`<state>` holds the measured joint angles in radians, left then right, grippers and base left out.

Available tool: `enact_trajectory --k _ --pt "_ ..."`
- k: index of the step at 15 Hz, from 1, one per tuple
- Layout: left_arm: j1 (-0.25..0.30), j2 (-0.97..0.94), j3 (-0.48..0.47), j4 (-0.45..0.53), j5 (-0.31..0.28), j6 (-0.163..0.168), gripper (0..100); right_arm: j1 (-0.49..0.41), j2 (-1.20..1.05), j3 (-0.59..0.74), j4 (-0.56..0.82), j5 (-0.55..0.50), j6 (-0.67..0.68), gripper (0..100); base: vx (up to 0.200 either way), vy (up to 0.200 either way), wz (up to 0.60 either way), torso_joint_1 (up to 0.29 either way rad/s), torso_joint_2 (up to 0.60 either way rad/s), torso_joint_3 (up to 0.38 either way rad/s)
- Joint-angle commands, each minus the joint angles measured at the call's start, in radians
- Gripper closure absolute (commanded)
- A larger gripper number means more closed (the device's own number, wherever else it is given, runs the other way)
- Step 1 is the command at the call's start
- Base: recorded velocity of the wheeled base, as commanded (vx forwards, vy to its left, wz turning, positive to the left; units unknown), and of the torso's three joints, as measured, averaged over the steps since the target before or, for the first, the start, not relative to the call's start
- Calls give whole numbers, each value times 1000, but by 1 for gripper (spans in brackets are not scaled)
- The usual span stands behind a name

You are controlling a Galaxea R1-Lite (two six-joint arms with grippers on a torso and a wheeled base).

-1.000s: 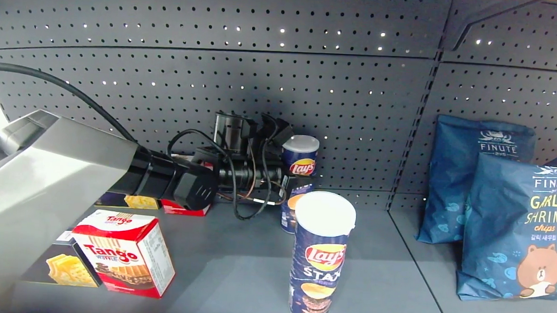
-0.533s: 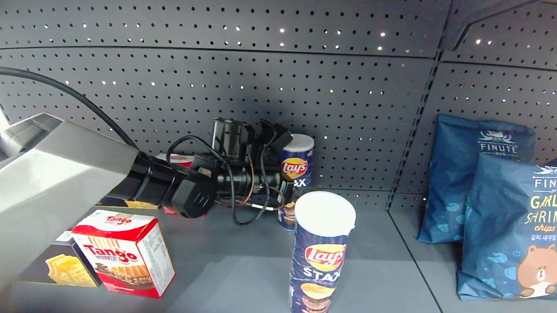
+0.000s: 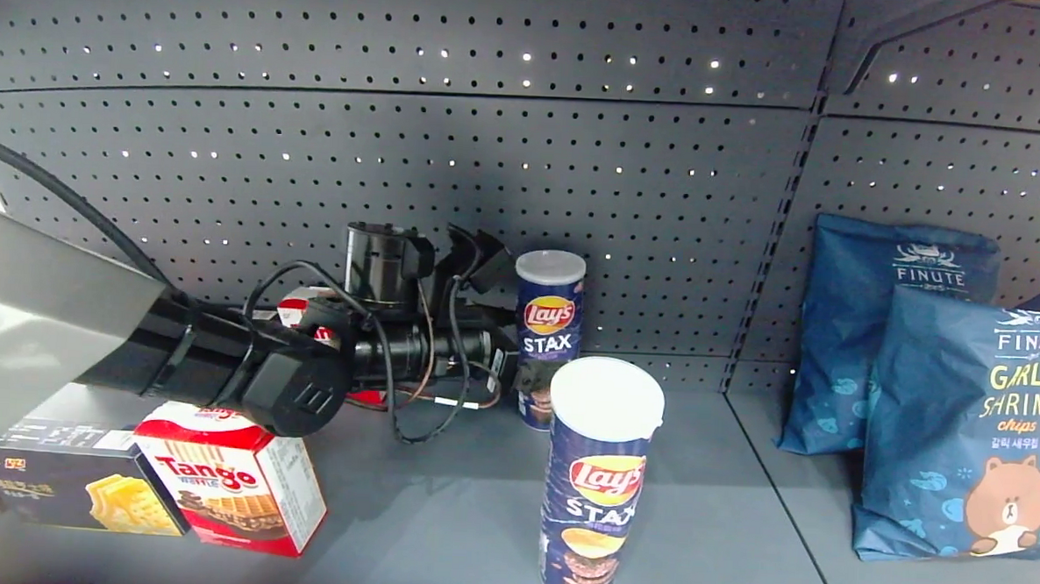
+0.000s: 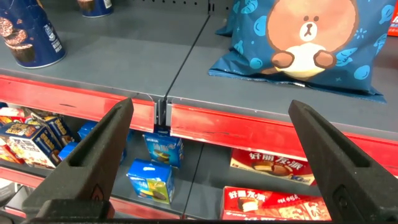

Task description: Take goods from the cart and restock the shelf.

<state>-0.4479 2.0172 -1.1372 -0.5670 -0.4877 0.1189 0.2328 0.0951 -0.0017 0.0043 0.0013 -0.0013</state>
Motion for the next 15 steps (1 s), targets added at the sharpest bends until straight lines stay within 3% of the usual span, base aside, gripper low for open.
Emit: enact_trajectory --k 1,4,7,9,12,14,15 --pt "9 -80 57 -1 21 1 0 0 2 0 0 0 0 0 0 0 0 0 0 0" --pt "24 -146 128 -13 118 5 0 0 2 0 0 0 0 0 0 0 0 0 0 0" --pt "37 -176 206 -57 129 5 0 0 2 0 0 0 0 0 0 0 0 0 0 0" --pt "43 -199 235 -62 167 1 0 0 2 0 0 0 0 0 0 0 0 0 0 0" --pt "43 -198 244 -60 297 1 0 0 2 0 0 0 0 0 0 0 0 0 0 0" --pt "28 -189 252 -57 429 4 0 0 2 0 0 0 0 0 0 0 0 0 0 0" --pt "17 -183 255 -57 457 4 0 0 2 0 0 0 0 0 0 0 0 0 0 0"
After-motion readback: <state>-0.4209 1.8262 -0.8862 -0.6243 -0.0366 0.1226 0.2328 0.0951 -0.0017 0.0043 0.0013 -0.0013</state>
